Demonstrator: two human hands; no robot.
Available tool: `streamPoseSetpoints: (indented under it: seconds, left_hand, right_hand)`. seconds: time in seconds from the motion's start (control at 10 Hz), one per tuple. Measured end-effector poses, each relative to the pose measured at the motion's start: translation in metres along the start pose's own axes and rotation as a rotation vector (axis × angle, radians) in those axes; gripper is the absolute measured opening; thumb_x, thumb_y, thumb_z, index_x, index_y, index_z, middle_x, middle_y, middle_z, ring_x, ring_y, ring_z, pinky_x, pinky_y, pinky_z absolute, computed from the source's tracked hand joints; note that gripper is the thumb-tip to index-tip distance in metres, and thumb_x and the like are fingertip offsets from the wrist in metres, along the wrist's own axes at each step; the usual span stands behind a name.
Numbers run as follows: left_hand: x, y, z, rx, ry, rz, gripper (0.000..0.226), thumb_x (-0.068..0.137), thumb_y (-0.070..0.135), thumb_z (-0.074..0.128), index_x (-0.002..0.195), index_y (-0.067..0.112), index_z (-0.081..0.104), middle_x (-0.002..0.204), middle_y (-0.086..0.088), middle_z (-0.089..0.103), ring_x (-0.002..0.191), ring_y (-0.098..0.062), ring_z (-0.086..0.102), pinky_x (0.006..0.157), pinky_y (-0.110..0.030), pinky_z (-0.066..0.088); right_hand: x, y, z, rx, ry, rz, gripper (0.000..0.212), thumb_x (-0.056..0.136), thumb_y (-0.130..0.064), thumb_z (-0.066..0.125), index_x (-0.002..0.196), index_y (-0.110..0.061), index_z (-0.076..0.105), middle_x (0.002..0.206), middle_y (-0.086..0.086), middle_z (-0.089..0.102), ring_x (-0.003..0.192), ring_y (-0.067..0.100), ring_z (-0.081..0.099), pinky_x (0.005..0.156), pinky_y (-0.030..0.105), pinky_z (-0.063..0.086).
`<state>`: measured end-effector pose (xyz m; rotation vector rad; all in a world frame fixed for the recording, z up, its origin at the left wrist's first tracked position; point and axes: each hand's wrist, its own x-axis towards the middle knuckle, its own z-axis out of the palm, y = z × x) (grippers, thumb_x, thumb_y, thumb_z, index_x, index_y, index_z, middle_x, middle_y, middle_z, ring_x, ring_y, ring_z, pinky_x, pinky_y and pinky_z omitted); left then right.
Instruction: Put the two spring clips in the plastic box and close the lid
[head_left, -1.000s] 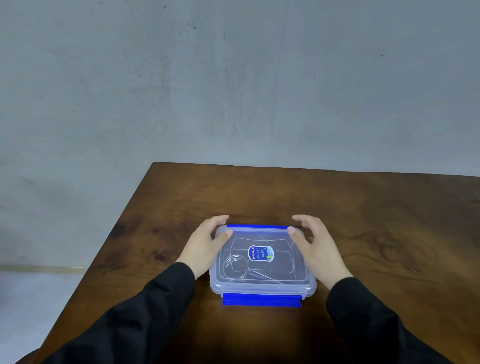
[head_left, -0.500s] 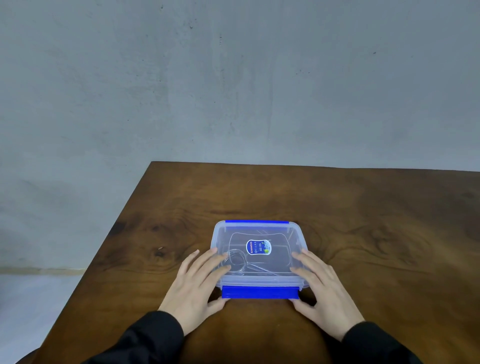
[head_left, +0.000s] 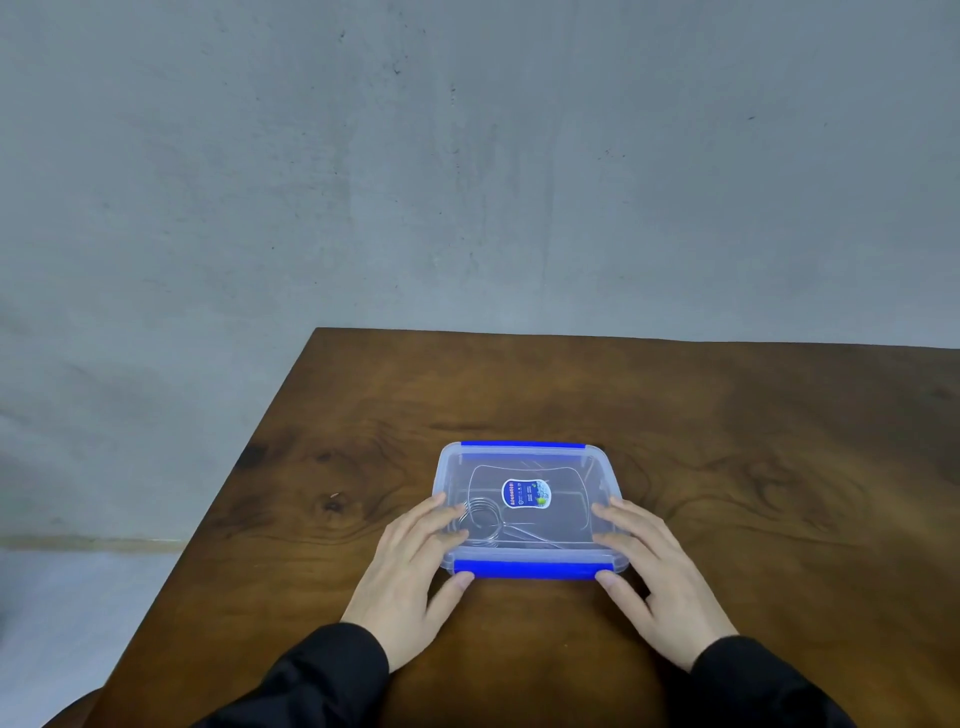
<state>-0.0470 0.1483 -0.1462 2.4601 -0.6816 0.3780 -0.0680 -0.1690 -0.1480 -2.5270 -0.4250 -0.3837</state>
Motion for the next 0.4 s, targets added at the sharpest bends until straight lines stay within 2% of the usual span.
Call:
streamPoseSetpoints:
  seconds: [0.1, 0.2, 0.3, 0.4]
  left_hand:
    - [0.003, 0.004, 0.001, -0.012, -0.024, -0.086, 0.059, 0.095, 0.063, 0.027, 0.122, 0.025, 0.062, 0.145, 0.009, 0.048, 0.141, 0.002, 0.017, 0.110, -0.037, 0.030]
    - [0.002, 0.005, 0.001, -0.007, -0.047, -0.118, 0.066, 0.092, 0.067, 0.022, 0.123, 0.024, 0.062, 0.146, 0.009, 0.047, 0.140, 0.003, 0.016, 0.111, -0.034, 0.027]
    - [0.001, 0.011, 0.000, -0.034, -0.036, -0.134, 0.072, 0.091, 0.070, 0.018, 0.124, 0.023, 0.062, 0.146, 0.008, 0.048, 0.141, -0.002, 0.021, 0.113, -0.039, 0.030]
    - [0.001, 0.015, -0.006, -0.065, -0.043, -0.150, 0.071, 0.091, 0.069, 0.017, 0.126, 0.024, 0.060, 0.148, 0.013, 0.044, 0.141, 0.004, 0.016, 0.115, -0.041, 0.028]
  right_hand:
    - [0.003, -0.004, 0.001, -0.032, 0.023, 0.006, 0.063, 0.098, -0.065, 0.030, 0.116, -0.022, 0.074, 0.141, -0.006, 0.060, 0.138, 0.010, 0.042, 0.103, 0.044, 0.051]
    - [0.002, -0.005, -0.001, -0.033, 0.006, 0.014, 0.065, 0.098, -0.065, 0.029, 0.117, -0.022, 0.074, 0.141, -0.006, 0.060, 0.139, 0.006, 0.040, 0.105, 0.042, 0.050]
    - [0.002, -0.007, -0.001, -0.007, 0.011, 0.023, 0.064, 0.097, -0.065, 0.030, 0.119, -0.023, 0.073, 0.142, -0.013, 0.055, 0.141, -0.011, 0.025, 0.108, 0.034, 0.043]
    - [0.002, -0.012, -0.004, 0.039, -0.002, 0.050, 0.068, 0.094, -0.071, 0.028, 0.121, -0.026, 0.071, 0.144, -0.017, 0.051, 0.141, -0.015, 0.022, 0.111, 0.036, 0.043]
